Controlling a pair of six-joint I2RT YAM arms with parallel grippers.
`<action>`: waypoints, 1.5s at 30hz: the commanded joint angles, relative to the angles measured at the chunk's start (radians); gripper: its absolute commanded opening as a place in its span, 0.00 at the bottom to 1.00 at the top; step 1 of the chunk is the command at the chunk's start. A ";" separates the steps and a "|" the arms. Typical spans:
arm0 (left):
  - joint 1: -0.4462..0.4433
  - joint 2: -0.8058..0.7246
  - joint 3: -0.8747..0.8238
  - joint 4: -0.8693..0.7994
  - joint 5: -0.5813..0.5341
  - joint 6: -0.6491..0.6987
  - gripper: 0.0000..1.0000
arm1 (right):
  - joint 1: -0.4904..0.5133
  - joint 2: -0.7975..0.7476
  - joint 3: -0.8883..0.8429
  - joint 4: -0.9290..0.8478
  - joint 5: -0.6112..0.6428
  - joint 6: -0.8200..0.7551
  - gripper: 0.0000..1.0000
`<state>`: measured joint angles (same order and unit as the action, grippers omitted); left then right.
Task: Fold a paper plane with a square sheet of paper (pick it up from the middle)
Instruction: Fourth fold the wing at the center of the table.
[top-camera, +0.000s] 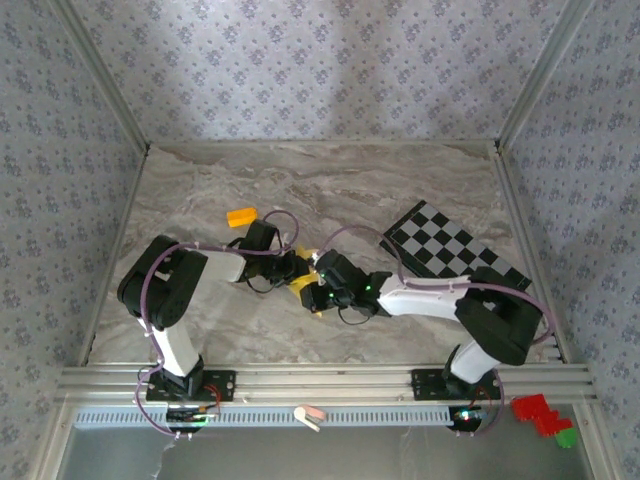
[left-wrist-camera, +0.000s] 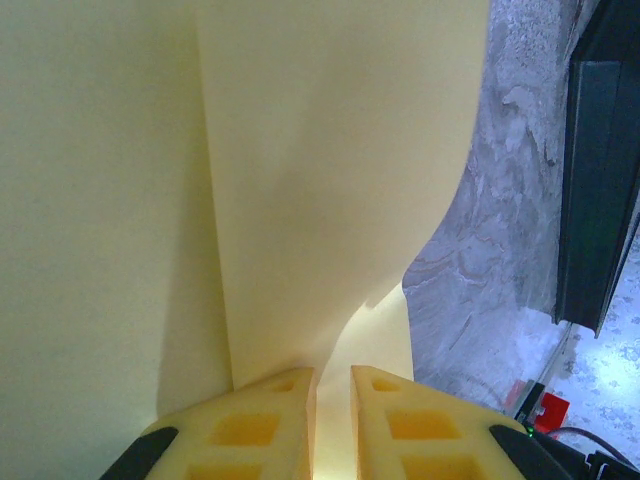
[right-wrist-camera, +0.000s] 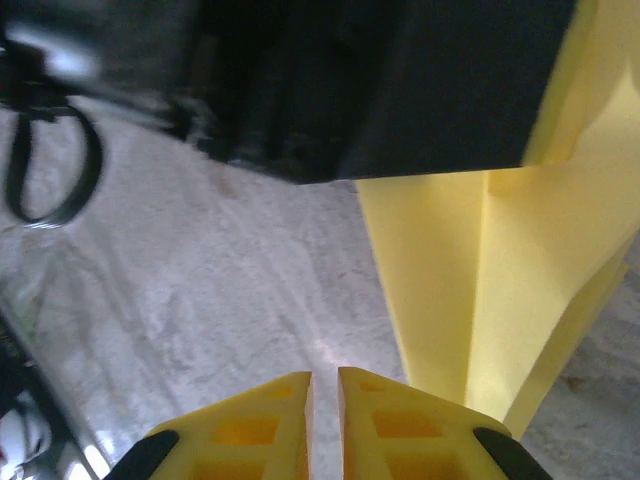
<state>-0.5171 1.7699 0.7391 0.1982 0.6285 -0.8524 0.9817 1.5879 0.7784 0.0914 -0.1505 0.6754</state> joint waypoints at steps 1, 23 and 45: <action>0.004 0.034 -0.018 -0.075 -0.039 0.034 0.17 | -0.026 0.051 0.012 -0.040 -0.027 -0.027 0.16; 0.005 0.043 -0.017 -0.081 -0.040 0.040 0.17 | -0.016 0.065 -0.071 -0.135 -0.040 -0.014 0.12; 0.011 0.034 -0.026 -0.085 -0.047 0.045 0.17 | 0.096 -0.035 -0.157 -0.263 0.043 0.029 0.07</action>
<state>-0.5179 1.7710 0.7383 0.1768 0.6628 -0.8337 1.0557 1.5627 0.6643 0.0124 -0.0860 0.6945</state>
